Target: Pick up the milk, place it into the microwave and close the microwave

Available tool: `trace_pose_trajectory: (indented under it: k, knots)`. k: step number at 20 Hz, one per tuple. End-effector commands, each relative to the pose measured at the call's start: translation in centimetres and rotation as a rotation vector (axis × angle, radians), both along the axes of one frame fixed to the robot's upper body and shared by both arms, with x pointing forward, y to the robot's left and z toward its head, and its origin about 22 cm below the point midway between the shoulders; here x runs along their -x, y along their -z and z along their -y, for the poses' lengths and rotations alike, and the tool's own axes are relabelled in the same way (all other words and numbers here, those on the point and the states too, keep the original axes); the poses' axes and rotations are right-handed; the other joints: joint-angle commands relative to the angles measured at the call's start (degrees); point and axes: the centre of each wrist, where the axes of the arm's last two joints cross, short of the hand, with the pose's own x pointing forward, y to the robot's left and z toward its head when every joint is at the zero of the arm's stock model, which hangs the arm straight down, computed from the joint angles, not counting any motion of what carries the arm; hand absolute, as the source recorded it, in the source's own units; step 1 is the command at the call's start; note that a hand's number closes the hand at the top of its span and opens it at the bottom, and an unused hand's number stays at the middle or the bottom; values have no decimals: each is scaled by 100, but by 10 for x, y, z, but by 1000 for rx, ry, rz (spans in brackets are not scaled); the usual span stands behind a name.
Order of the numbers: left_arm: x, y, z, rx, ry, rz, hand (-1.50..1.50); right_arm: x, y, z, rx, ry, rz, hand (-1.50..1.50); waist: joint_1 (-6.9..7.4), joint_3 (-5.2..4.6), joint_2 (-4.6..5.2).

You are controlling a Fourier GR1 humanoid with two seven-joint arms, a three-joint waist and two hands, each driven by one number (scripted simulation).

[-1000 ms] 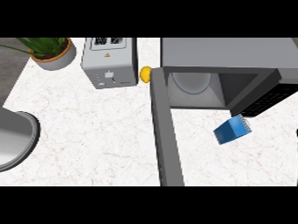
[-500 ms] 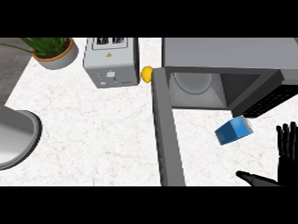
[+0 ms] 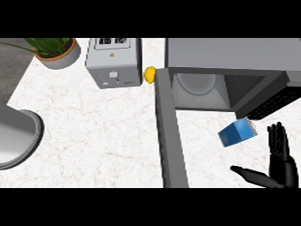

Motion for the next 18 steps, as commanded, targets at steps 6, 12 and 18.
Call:
trace_pose_trajectory:
  k: [6,12,18]
  knots:
    - [20,-31,8,57,68,134,-150,-2,31,6,-5,-39,4,-150,-15,5,5]
    - [22,-26,6,50,55,128,-150,-25,34,-6,-78,-69,44,-150,5,18,36]
    - [29,-15,0,72,81,125,-150,-48,28,-14,-143,-106,43,150,73,16,32]
